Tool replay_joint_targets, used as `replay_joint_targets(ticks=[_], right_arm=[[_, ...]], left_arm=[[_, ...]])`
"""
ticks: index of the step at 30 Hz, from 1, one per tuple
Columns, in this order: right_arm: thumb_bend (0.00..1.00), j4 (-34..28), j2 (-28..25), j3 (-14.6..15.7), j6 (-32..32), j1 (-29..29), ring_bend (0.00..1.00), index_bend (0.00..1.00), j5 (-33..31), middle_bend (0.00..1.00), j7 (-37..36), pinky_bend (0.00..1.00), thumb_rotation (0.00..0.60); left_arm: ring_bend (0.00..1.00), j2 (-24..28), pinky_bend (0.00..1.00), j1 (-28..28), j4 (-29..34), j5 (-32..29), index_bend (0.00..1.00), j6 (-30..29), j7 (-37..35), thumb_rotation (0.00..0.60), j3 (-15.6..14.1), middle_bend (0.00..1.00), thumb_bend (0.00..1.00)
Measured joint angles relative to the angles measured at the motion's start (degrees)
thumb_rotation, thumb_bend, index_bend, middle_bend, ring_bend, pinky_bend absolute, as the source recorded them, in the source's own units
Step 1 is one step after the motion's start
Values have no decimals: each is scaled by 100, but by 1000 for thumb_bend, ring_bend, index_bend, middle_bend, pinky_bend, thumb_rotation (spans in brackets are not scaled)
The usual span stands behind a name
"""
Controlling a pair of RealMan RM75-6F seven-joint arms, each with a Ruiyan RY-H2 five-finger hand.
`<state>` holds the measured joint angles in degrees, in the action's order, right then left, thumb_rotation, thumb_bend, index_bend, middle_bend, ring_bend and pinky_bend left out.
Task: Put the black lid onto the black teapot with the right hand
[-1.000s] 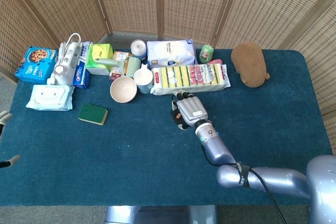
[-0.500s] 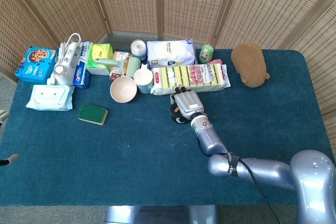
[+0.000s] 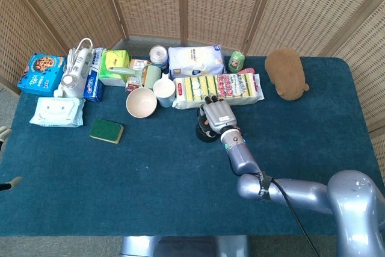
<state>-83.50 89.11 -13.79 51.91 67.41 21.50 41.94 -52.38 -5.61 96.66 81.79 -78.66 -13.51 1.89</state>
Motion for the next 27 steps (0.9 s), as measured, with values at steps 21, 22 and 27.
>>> replay_joint_targets(ticks=[21, 22, 27], right_arm=[[269, 205, 78, 92, -191, 1, 70, 199, -129, 83, -221, 240, 600], [266, 200, 71, 79, -195, -3, 69, 188, -128, 83, -255, 241, 600], [263, 133, 26, 67, -122, -13, 69, 165, -70, 81, -296, 241, 600]], left_arm=[[0, 11, 48, 0, 8, -91, 0, 55, 15, 600, 22, 0, 142], [0, 10, 48, -1, 10, -91, 0, 56, 22, 600, 23, 0, 142], [0, 4, 48, -4, 19, -74, 0, 59, 47, 600, 19, 0, 141]])
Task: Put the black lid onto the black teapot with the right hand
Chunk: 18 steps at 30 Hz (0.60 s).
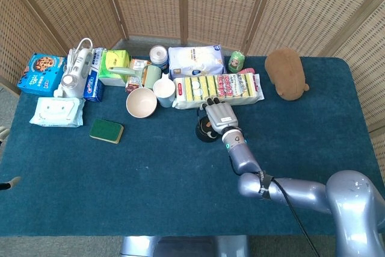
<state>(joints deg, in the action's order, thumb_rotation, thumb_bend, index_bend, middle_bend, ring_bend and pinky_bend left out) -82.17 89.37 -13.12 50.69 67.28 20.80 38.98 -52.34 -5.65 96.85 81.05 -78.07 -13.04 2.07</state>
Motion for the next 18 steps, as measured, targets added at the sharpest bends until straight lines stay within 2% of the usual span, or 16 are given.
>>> replay_joint_targets(ticks=[6, 11, 18], right_arm=[[263, -237, -109, -20, 110, -10, 68, 164, 39, 79, -17, 241, 600], [244, -233, -67, -74, 248, -57, 68, 147, 321, 78, -189, 241, 600], [220, 442, 406, -167, 370, -182, 65, 141, 1041, 75, -802, 241, 600]], left_arm=[[0, 1, 48, 9, 6, 12, 0, -18, -5, 600, -1, 0, 142], [0, -2, 47, 3, 8, 29, 0, -8, -3, 600, -6, 0, 141], [0, 1, 48, 9, 2, 25, 0, -17, -20, 600, -2, 0, 141]])
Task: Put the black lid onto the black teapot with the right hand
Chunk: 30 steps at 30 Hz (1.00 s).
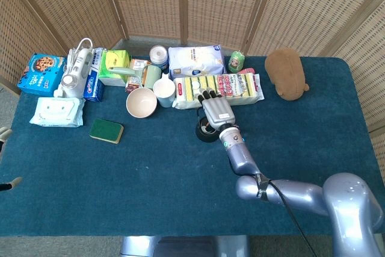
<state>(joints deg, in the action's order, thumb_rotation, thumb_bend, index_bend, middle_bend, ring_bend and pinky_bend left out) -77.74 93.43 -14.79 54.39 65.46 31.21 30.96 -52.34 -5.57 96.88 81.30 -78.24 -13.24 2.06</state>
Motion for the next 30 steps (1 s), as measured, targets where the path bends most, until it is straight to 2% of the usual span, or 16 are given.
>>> replay_joint_targets(ticks=[7, 13, 30], right_arm=[[212, 574, 423, -119, -78, -62, 64, 142, 370, 75, -291, 241, 600], [212, 829, 558, -158, -172, -71, 64, 142, 427, 75, -250, 241, 600], [212, 1095, 753, -310, -291, -146, 64, 142, 520, 75, -203, 241, 600]], left_arm=[[0, 11, 48, -19, -18, -35, 0, 56, -31, 600, 9, 0, 142], [0, 9, 48, -37, -23, -51, 0, 94, -38, 600, 14, 0, 141], [0, 17, 48, -17, -20, -43, 0, 62, -63, 600, 12, 0, 141]])
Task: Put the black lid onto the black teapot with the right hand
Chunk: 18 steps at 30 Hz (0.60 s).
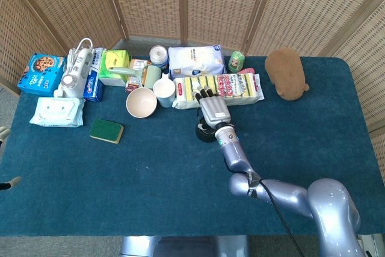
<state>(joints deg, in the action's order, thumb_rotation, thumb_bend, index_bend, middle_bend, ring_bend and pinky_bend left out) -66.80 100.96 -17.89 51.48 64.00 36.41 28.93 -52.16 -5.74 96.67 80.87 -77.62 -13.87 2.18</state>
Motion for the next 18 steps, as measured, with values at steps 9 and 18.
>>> replay_joint_targets(ticks=[9, 18], right_arm=[[210, -478, -226, -42, 186, -68, 65, 141, 191, 75, 143, 241, 600], [211, 86, -30, -32, -38, -87, 62, 142, 160, 75, 48, 241, 600]], left_arm=[[0, -12, 48, -13, -5, 0, 0, 49, 28, 600, -13, 0, 142], [0, -29, 48, -23, -6, -98, 0, 77, 78, 600, 14, 0, 141]])
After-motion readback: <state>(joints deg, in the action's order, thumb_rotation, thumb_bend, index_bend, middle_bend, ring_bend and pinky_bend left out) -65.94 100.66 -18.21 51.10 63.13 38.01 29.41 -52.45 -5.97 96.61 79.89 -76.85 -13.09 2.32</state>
